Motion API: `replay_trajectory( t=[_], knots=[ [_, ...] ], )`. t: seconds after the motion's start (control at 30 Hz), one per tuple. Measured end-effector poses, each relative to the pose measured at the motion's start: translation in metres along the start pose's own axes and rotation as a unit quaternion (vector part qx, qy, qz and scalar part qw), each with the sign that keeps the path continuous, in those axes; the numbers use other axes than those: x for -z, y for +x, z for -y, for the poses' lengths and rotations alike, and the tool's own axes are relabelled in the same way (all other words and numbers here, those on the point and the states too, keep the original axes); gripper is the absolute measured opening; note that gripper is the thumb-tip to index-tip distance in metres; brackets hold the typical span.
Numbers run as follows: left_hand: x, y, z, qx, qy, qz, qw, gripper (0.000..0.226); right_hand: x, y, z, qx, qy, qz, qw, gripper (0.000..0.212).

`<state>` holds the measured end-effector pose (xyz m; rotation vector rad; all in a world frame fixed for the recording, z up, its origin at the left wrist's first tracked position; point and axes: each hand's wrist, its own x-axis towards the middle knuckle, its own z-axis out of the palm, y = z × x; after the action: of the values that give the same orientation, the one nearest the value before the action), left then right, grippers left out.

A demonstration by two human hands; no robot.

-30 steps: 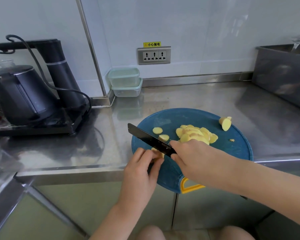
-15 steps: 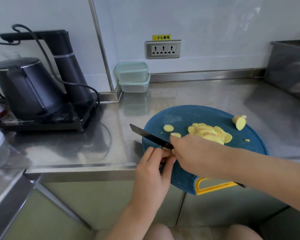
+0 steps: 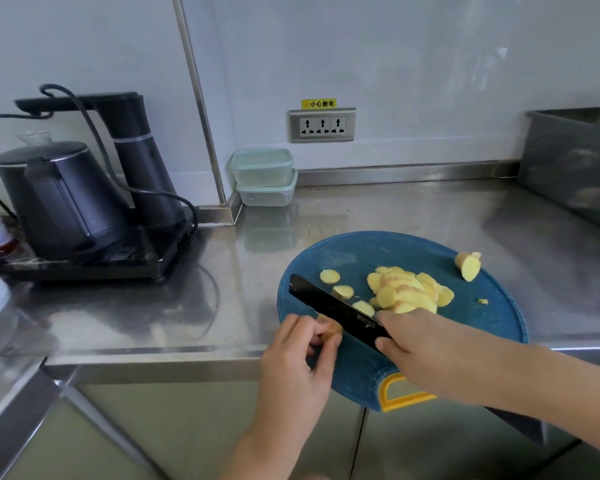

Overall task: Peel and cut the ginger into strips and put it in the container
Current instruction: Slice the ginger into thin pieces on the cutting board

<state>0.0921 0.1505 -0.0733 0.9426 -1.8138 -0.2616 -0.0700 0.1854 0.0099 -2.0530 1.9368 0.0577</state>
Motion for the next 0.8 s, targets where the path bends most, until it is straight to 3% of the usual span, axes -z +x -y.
replay_trajectory(
  t=[0.2,0.4,0.63,0.8],
  knots=[
    [-0.002,0.000,0.000,-0.005,-0.007,-0.002,1.000,0.006,-0.004,0.024,0.011,0.015,-0.023,-0.025,0.999,0.023],
    [-0.004,-0.003,0.002,0.004,-0.019,-0.017,1.000,0.008,0.011,0.027,0.017,-0.021,0.010,0.015,1.000,0.026],
    [-0.006,-0.005,-0.004,0.025,-0.050,-0.039,0.998,0.015,0.027,0.014,0.000,-0.103,0.128,0.049,0.985,0.015],
    [-0.007,-0.005,-0.005,0.028,-0.040,-0.045,0.998,0.020,0.031,-0.002,-0.017,-0.074,0.233,0.027,0.969,0.010]
  ],
)
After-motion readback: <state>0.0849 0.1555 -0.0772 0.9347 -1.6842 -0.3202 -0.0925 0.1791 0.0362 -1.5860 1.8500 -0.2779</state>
